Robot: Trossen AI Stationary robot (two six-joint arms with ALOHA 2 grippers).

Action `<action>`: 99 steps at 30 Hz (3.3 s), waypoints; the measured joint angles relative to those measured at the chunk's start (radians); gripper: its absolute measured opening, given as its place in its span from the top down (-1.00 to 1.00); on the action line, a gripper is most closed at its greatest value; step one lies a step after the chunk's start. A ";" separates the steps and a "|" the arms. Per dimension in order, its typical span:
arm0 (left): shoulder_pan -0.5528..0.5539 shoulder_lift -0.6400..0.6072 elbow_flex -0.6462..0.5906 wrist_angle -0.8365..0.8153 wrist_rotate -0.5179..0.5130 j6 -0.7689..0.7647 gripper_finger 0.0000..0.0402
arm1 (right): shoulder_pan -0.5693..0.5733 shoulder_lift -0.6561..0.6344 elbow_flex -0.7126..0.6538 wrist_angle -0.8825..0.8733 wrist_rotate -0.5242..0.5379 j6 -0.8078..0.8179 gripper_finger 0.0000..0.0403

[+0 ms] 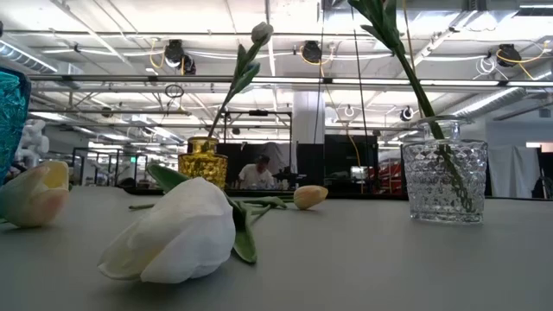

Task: Sort flowers into vase by color
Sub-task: Put the white tulip into the yellow vase

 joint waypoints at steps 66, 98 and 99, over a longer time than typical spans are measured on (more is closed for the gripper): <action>-0.261 0.843 -0.001 0.271 0.153 -0.813 0.42 | 0.001 0.025 0.011 -0.368 -0.094 0.275 0.03; -0.275 0.979 0.000 0.354 0.141 -1.284 0.17 | 0.001 -0.069 0.011 -0.496 -0.079 0.091 0.03; -0.277 0.979 0.000 0.357 0.141 -1.284 0.17 | 0.001 -0.070 0.011 -0.495 -0.079 0.091 0.03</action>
